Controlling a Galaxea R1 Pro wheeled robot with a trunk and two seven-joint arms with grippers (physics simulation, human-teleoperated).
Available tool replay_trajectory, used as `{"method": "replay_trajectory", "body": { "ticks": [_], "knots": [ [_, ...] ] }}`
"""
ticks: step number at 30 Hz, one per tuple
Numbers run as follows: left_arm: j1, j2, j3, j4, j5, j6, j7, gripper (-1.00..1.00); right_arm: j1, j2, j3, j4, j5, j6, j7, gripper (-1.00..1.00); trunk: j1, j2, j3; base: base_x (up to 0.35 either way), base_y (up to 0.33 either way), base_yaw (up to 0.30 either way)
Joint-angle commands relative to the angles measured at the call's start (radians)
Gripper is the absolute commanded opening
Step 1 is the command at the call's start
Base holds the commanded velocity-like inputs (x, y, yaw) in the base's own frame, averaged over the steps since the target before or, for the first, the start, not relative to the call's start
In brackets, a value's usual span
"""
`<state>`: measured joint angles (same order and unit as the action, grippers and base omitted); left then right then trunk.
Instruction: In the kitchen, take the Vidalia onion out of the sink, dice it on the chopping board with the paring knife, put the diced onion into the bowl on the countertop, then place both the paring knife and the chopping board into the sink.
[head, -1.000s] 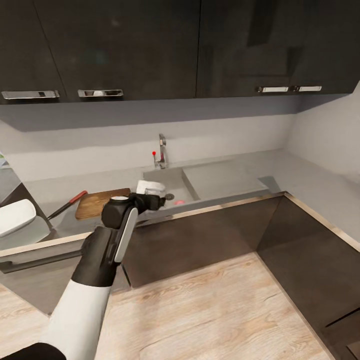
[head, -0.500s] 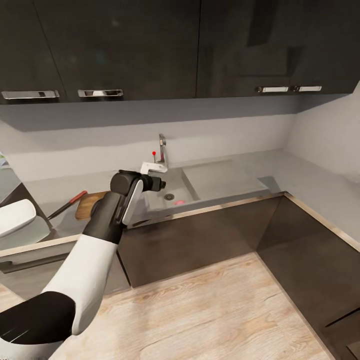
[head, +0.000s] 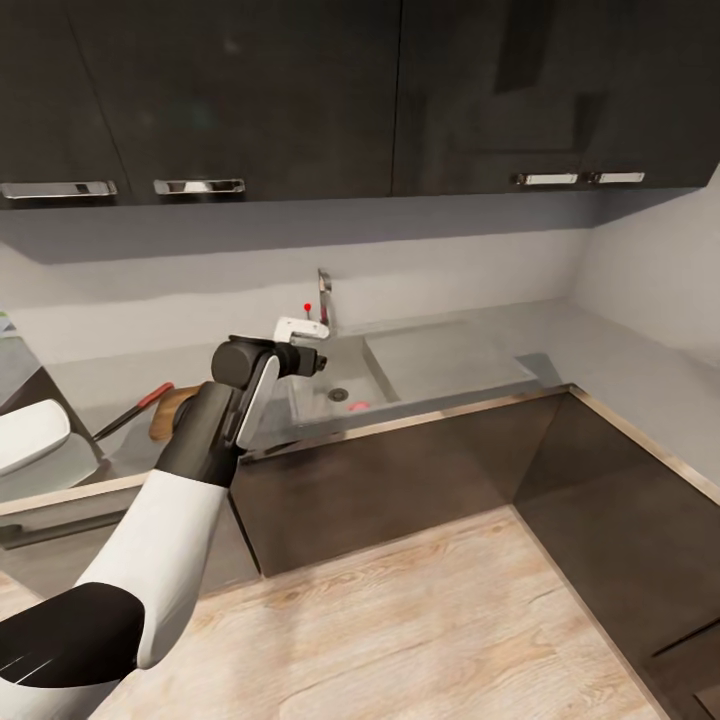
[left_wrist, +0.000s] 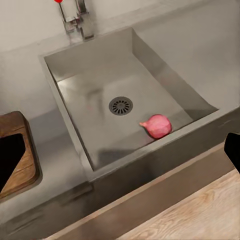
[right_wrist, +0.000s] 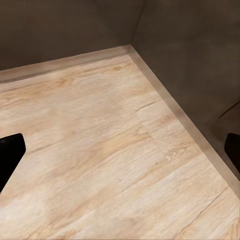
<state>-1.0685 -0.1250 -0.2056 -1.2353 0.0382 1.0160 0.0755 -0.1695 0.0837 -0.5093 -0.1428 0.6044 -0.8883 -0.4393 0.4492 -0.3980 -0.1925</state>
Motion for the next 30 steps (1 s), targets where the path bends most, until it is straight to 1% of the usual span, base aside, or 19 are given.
{"method": "replay_trajectory", "body": {
  "ticks": [1,5,6,7,10,15,21,25,30],
  "knots": [
    [-0.001,0.000,-0.001,0.002,0.005,0.004,0.008,1.00,-0.001,0.001,-0.005,0.000,0.011,-0.001,-0.007,1.00,0.001,-0.002,-0.002,0.152,-0.054,0.000],
    [-0.001,-0.001,-0.001,0.058,0.005,0.003,0.007,1.00,-0.001,0.002,-0.005,0.000,0.011,-0.001,-0.008,1.00,0.001,-0.002,-0.002,0.210,-0.143,0.000],
    [-0.001,-0.001,-0.002,0.089,0.005,0.002,0.007,1.00,-0.001,0.002,-0.006,0.001,0.010,-0.001,-0.007,1.00,0.001,-0.002,-0.002,0.221,-0.181,0.000],
    [-0.001,-0.001,-0.002,0.100,0.005,0.002,0.007,1.00,-0.001,0.002,-0.006,0.002,0.010,-0.001,-0.008,1.00,0.001,-0.002,-0.002,0.221,-0.184,0.000],
    [-0.001,-0.001,0.000,0.152,0.005,0.000,-0.006,1.00,-0.001,0.002,-0.006,0.003,0.009,0.000,-0.008,1.00,0.001,-0.002,-0.002,0.226,-0.194,0.000],
    [0.000,-0.001,0.000,0.183,0.005,-0.002,-0.040,1.00,-0.001,0.002,-0.006,0.005,0.009,0.000,-0.009,1.00,0.001,-0.002,-0.002,0.238,-0.205,0.000],
    [0.000,0.000,0.001,0.222,0.004,-0.003,-0.050,1.00,-0.001,0.002,-0.006,0.005,0.009,-0.001,-0.009,1.00,0.001,-0.002,-0.002,0.242,-0.188,0.000],
    [0.000,0.001,0.003,0.237,0.003,-0.004,-0.051,1.00,-0.001,0.002,-0.006,0.005,0.009,0.000,-0.008,1.00,0.001,-0.002,-0.002,0.228,-0.067,0.000],
    [0.000,0.016,0.011,0.255,0.002,-0.004,-0.049,1.00,-0.001,0.002,-0.006,0.005,0.009,-0.001,-0.009,1.00,0.001,-0.002,-0.002,0.056,-0.008,0.000]
  ]
}}
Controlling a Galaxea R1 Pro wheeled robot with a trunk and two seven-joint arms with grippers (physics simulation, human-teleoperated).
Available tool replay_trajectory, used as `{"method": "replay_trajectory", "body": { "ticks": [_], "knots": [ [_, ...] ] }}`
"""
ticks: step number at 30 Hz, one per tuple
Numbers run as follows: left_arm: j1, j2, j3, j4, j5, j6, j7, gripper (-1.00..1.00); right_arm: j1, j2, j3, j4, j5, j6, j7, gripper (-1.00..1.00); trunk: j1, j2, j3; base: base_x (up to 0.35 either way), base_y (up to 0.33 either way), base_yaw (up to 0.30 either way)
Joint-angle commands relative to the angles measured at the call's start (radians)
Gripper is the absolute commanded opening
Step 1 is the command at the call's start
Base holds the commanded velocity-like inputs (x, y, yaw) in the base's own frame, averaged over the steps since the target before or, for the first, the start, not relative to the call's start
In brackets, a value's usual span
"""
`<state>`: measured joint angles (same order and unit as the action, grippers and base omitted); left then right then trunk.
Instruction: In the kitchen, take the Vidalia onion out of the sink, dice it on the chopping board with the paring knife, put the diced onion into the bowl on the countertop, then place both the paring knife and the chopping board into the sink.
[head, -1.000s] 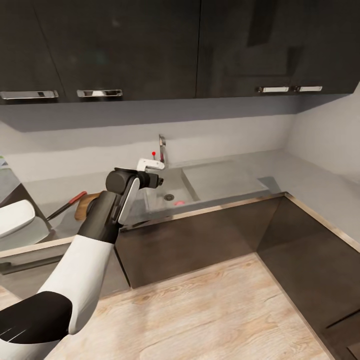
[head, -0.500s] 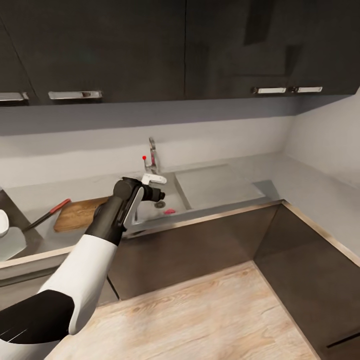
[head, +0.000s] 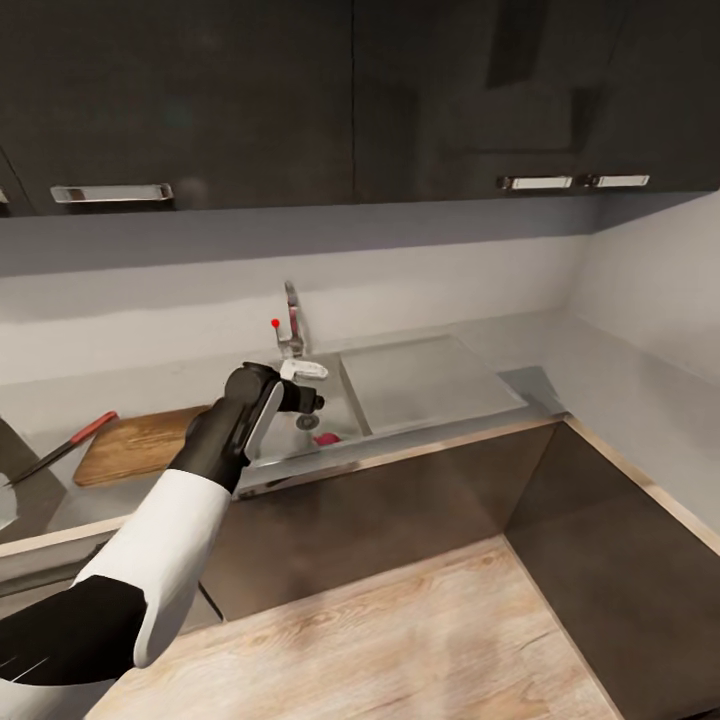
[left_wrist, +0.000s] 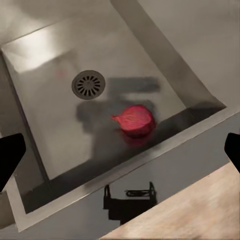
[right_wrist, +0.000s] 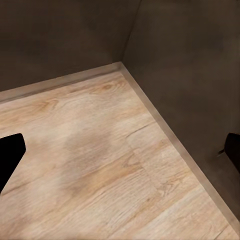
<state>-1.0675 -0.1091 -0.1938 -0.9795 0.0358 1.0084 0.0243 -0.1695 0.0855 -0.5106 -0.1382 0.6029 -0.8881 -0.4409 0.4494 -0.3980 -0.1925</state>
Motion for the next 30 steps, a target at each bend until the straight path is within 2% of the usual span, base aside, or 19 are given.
{"method": "replay_trajectory", "body": {
  "ticks": [1,4,8,15,23,30],
  "knots": [
    [-0.001,0.003,0.012,0.001,0.004,0.004,0.003,1.00,-0.001,0.000,-0.005,0.000,0.011,-0.001,-0.007,1.00,0.001,-0.002,-0.002,0.016,-0.002,0.000],
    [-0.001,0.007,0.092,0.004,0.004,0.004,0.002,1.00,-0.001,0.000,-0.005,0.000,0.011,-0.002,-0.007,1.00,0.001,-0.002,-0.002,0.007,-0.001,0.000],
    [-0.001,0.008,0.116,0.012,0.004,0.004,0.002,1.00,-0.001,0.000,-0.005,0.000,0.011,-0.001,-0.007,1.00,0.001,-0.002,-0.002,0.001,0.000,0.000],
    [-0.001,0.006,0.124,0.069,0.005,0.003,-0.002,1.00,-0.001,0.000,-0.005,0.000,0.011,-0.001,-0.007,1.00,0.001,-0.002,-0.002,0.080,-0.017,0.000],
    [-0.001,0.000,0.122,0.111,0.005,0.001,-0.003,1.00,-0.001,0.000,-0.005,0.000,0.011,-0.002,-0.007,1.00,0.001,-0.002,-0.002,0.239,-0.122,0.000],
    [0.000,0.000,0.122,0.182,0.004,-0.005,-0.003,1.00,-0.001,0.000,-0.005,0.000,0.011,-0.001,-0.007,1.00,0.001,-0.002,-0.002,0.239,-0.134,0.000]
  ]
}}
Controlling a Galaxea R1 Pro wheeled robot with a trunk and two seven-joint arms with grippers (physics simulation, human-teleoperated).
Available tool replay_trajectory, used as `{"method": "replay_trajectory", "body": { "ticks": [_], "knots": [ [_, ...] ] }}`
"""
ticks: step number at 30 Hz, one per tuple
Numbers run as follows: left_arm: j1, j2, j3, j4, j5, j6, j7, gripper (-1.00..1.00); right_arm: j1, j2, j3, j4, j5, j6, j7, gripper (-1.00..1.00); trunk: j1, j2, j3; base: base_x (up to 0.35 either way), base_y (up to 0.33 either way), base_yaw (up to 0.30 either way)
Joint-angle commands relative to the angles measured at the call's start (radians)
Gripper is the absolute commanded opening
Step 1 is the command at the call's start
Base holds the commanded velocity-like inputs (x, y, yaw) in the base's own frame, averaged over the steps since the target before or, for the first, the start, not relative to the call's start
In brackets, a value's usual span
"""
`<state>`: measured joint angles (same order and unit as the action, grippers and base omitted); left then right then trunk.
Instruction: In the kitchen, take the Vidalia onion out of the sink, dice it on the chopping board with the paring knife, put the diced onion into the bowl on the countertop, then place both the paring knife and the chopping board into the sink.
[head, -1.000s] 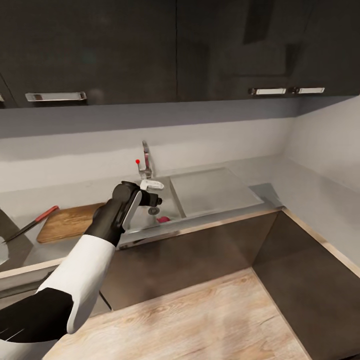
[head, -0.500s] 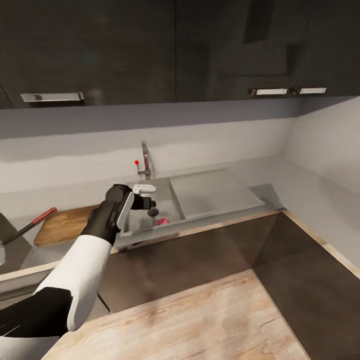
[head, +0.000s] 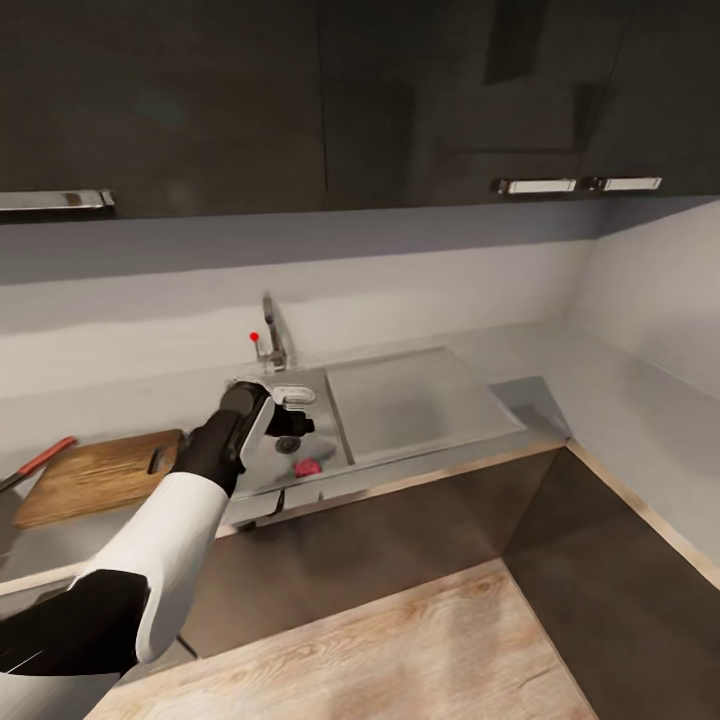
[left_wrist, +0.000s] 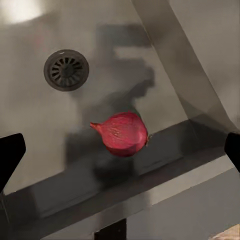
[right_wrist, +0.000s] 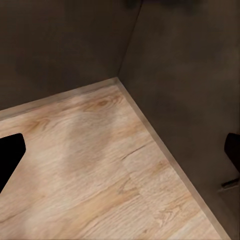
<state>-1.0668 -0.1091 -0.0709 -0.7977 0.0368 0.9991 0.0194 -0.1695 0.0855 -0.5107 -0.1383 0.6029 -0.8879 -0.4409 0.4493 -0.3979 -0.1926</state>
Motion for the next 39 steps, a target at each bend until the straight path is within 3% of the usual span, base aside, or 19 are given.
{"method": "replay_trajectory", "body": {
  "ticks": [1,18,39],
  "knots": [
    [-0.001,0.000,-0.001,0.017,0.004,-0.004,0.002,1.00,-0.001,0.000,-0.005,0.000,0.011,-0.001,-0.007,1.00,0.001,-0.002,-0.002,0.080,-0.048,0.000],
    [-0.001,0.000,0.002,0.179,0.005,-0.102,0.004,1.00,-0.001,0.000,-0.005,0.000,0.011,-0.001,-0.007,1.00,0.001,-0.002,-0.002,0.013,-0.008,0.000],
    [-0.001,-0.010,0.002,0.256,0.005,-0.111,0.002,1.00,-0.001,0.000,-0.005,0.000,0.009,0.000,-0.007,1.00,0.001,-0.002,-0.002,0.058,-0.029,0.000]
  ]
}}
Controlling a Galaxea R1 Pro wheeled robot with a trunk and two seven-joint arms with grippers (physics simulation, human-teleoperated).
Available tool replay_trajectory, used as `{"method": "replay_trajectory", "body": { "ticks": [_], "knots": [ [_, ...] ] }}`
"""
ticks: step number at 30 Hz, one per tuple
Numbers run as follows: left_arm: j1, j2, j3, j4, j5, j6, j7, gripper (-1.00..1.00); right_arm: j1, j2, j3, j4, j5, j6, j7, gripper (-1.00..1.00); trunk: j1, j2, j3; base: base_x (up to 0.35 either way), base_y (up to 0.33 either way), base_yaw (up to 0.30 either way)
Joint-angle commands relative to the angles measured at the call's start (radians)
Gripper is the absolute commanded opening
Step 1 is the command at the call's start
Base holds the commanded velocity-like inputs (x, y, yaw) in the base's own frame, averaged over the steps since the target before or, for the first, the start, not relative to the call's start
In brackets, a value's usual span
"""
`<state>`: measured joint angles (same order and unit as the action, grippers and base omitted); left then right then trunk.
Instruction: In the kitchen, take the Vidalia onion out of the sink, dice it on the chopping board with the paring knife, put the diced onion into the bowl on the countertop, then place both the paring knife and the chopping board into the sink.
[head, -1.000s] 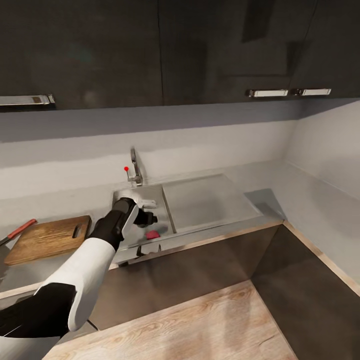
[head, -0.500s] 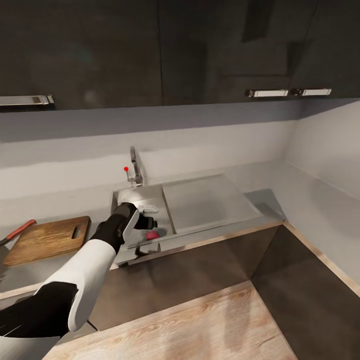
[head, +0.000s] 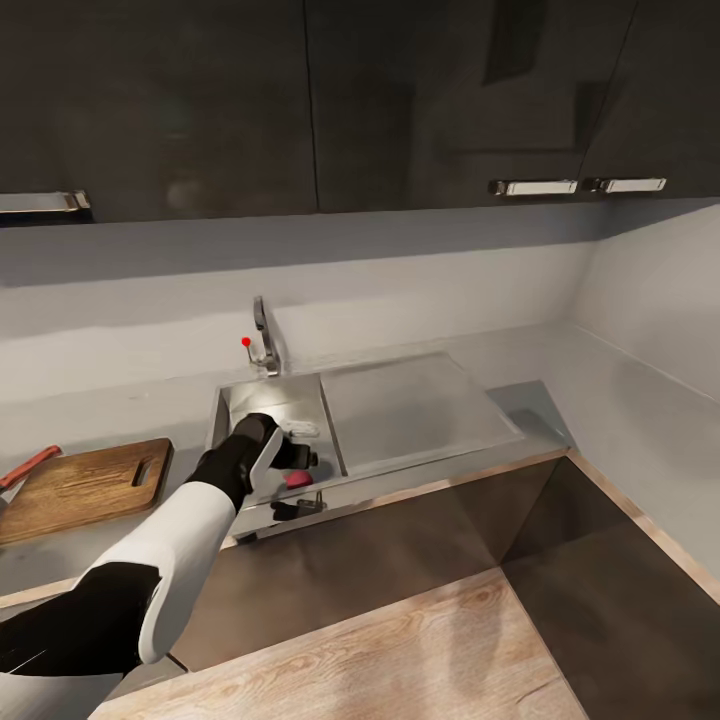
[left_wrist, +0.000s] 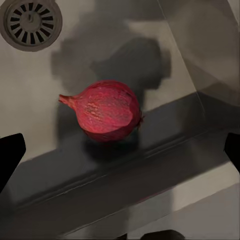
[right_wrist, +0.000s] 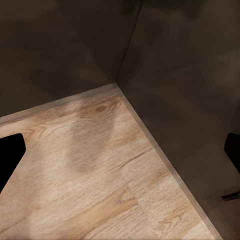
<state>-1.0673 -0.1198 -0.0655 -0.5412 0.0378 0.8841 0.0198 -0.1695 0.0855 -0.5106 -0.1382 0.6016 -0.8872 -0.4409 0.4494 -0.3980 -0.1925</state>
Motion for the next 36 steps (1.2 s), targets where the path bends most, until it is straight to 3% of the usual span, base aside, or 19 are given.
{"method": "replay_trajectory", "body": {
  "ticks": [1,23,28,36],
  "knots": [
    [-0.001,0.000,-0.004,0.000,0.004,0.004,0.002,1.00,-0.001,0.000,-0.005,0.000,0.011,-0.001,-0.007,1.00,0.001,-0.002,-0.002,0.001,-0.001,0.000],
    [0.000,0.003,-0.002,0.034,0.002,0.001,0.003,1.00,-0.001,0.000,-0.005,0.001,0.010,-0.001,-0.007,1.00,0.001,-0.002,-0.009,0.041,0.000,0.000],
    [0.000,0.003,-0.002,0.075,0.002,-0.072,0.003,1.00,-0.001,0.000,-0.005,0.002,0.010,-0.001,-0.007,1.00,0.001,-0.002,-0.011,0.032,0.000,0.000],
    [0.000,0.003,-0.002,0.086,0.002,-0.088,0.003,1.00,-0.001,0.000,-0.005,0.002,0.010,-0.001,-0.007,1.00,0.001,-0.002,-0.015,0.002,0.000,0.000]
  ]
}}
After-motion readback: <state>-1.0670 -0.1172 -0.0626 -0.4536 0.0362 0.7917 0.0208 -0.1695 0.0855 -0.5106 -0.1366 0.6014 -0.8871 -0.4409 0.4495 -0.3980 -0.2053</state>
